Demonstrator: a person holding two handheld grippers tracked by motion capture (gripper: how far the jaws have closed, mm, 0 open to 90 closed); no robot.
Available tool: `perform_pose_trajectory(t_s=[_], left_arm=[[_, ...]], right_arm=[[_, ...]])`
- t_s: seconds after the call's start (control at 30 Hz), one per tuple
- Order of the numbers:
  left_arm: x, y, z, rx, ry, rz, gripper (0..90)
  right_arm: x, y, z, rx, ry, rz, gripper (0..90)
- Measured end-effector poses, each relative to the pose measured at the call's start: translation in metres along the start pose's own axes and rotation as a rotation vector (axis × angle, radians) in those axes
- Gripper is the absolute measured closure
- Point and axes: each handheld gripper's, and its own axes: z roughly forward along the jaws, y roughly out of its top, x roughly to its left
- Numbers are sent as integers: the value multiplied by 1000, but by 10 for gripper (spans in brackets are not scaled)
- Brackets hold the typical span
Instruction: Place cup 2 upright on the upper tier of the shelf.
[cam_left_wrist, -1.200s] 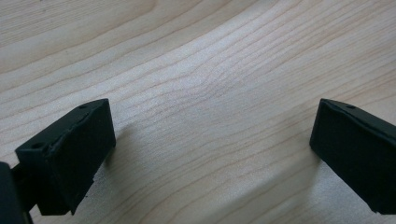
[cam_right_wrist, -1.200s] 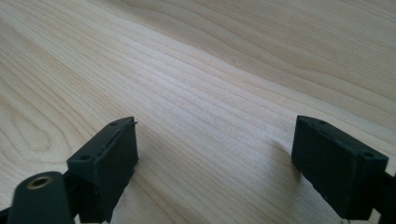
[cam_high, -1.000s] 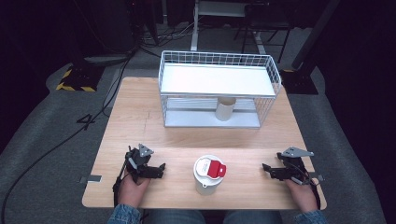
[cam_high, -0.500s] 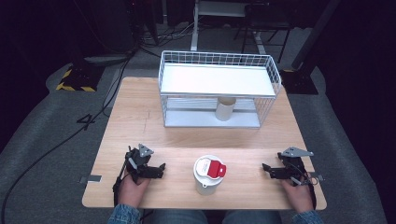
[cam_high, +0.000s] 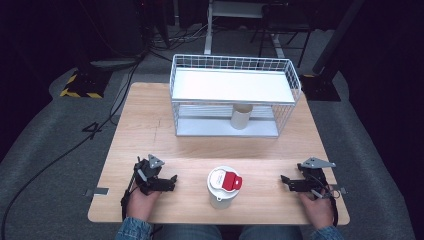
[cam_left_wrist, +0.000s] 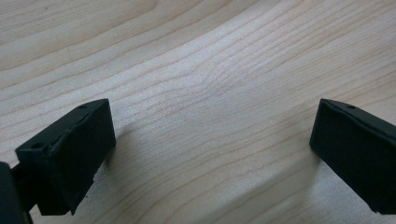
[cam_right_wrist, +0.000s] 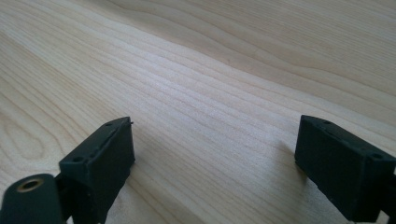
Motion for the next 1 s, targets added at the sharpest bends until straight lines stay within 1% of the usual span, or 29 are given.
perform_pose_trajectory(t_s=[0.03, 0.1, 0.13, 0.17, 0.27, 0.33, 0.47, 0.5, 0.53, 0.57, 0.6, 0.67, 0.73, 0.9, 0.97, 1.0], left_arm=[[0, 0, 0, 1, 2, -3, 7], [0, 1, 0, 4, 17, -27, 0], [1, 1, -1, -1, 17, -41, 0], [1, 1, -3, -17, 9, -48, 0], [2, 1, -12, -69, 5, -43, 0], [0, 0, -17, -91, -14, -41, 0], [-5, 1, -29, -136, -51, -19, 0], [-9, 2, -35, -164, -61, -5, 0], [-11, 3, -40, -186, -62, 6, 0], [-13, 4, -44, -199, -62, 15, 0], [-17, 6, -49, -226, -73, 28, 0], [-22, 6, -56, -254, -89, 47, 3], [-27, 4, -62, -272, -109, 70, 4], [-38, 0, -75, -325, -156, 98, 4], [-43, -3, -79, -349, -180, 91, 4], [-45, -4, -82, -362, -193, 95, 4]], right_arm=[[0, 0, 0, 0, 0, 0, 124], [0, 0, 0, 0, 0, 0, 124], [0, 0, 0, 0, 0, 0, 124], [0, 0, 0, 0, 0, 0, 124], [0, 0, 0, 0, 0, 0, 123], [0, 0, 0, 0, 0, 0, 123], [0, 0, 0, 0, 0, 0, 123], [0, 0, 0, 0, 0, 0, 123], [0, 0, 0, 0, 0, 0, 123], [0, 0, 0, 0, 0, 0, 123], [0, 0, 0, 0, 0, 0, 124], [0, 0, 0, 0, 0, 0, 124], [0, 0, 0, 0, 0, 0, 124], [0, 0, 0, 0, 0, 0, 124], [0, 0, 0, 0, 0, 0, 123], [0, 0, 0, 0, 0, 0, 123]])
